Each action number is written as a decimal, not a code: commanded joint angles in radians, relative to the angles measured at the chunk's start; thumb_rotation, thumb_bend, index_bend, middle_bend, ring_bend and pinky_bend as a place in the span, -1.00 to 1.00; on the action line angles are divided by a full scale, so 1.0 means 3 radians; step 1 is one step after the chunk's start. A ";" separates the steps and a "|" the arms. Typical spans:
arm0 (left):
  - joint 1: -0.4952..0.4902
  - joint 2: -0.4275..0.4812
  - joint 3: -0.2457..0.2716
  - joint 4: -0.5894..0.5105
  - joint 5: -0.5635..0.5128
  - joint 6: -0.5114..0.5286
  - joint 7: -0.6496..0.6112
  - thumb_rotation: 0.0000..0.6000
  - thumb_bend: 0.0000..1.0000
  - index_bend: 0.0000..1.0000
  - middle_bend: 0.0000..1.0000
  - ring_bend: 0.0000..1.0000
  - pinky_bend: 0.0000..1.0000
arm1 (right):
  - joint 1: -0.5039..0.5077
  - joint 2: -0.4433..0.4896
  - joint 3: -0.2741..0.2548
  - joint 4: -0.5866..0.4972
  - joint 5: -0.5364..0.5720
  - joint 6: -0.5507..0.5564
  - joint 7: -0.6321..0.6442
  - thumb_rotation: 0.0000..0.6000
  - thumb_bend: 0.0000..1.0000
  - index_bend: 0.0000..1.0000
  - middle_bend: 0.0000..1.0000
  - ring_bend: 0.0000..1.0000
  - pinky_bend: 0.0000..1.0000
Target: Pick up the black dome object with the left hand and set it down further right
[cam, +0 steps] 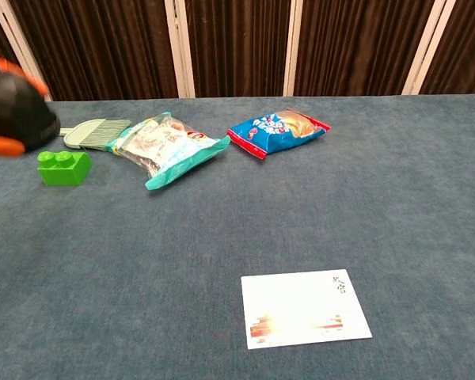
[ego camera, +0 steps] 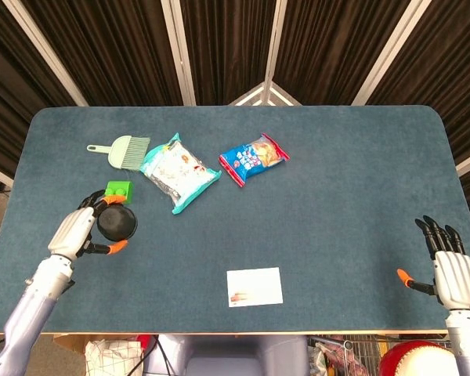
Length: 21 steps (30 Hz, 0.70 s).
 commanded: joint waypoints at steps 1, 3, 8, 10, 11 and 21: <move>-0.0125 -0.0507 0.0135 0.0728 -0.0243 -0.0410 -0.0264 1.00 0.22 -0.54 -0.03 -1.00 -1.00 | -0.0002 0.0003 -0.0007 -0.0004 0.0000 -0.0007 -0.0010 1.00 -0.56 -0.80 -0.87 -0.75 -0.93; -0.0123 -0.0520 0.0120 0.0754 -0.0188 -0.0389 -0.0301 1.00 0.22 -0.54 -0.04 -1.00 -1.00 | -0.0005 0.0008 -0.0012 -0.0014 -0.0003 -0.0005 -0.0017 1.00 -0.56 -0.80 -0.87 -0.75 -0.93; -0.0120 -0.0597 0.0144 0.0853 -0.0138 -0.0306 -0.0243 1.00 0.22 -0.54 -0.07 -1.00 -1.00 | 0.0022 -0.0023 0.0004 0.0012 0.0016 -0.0040 -0.0028 1.00 -0.56 -0.80 -0.87 -0.75 -0.93; -0.0113 -0.0662 0.0164 0.0916 -0.0131 -0.0302 -0.0256 1.00 0.22 -0.55 -0.08 -1.00 -1.00 | 0.0021 -0.0027 0.0006 0.0017 0.0015 -0.0035 -0.0026 1.00 -0.56 -0.80 -0.87 -0.75 -0.93; -0.0111 -0.0677 0.0166 0.0931 -0.0126 -0.0302 -0.0266 1.00 0.22 -0.55 -0.08 -1.00 -1.00 | 0.0022 -0.0028 0.0006 0.0019 0.0015 -0.0035 -0.0025 1.00 -0.56 -0.80 -0.87 -0.75 -0.93; -0.0141 -0.0992 0.0197 0.1284 -0.0048 -0.0226 -0.0168 1.00 0.22 -0.58 -0.36 -1.00 -1.00 | 0.0045 -0.0055 -0.0004 0.0044 0.0025 -0.0089 -0.0044 1.00 -0.56 -0.80 -0.87 -0.75 -0.93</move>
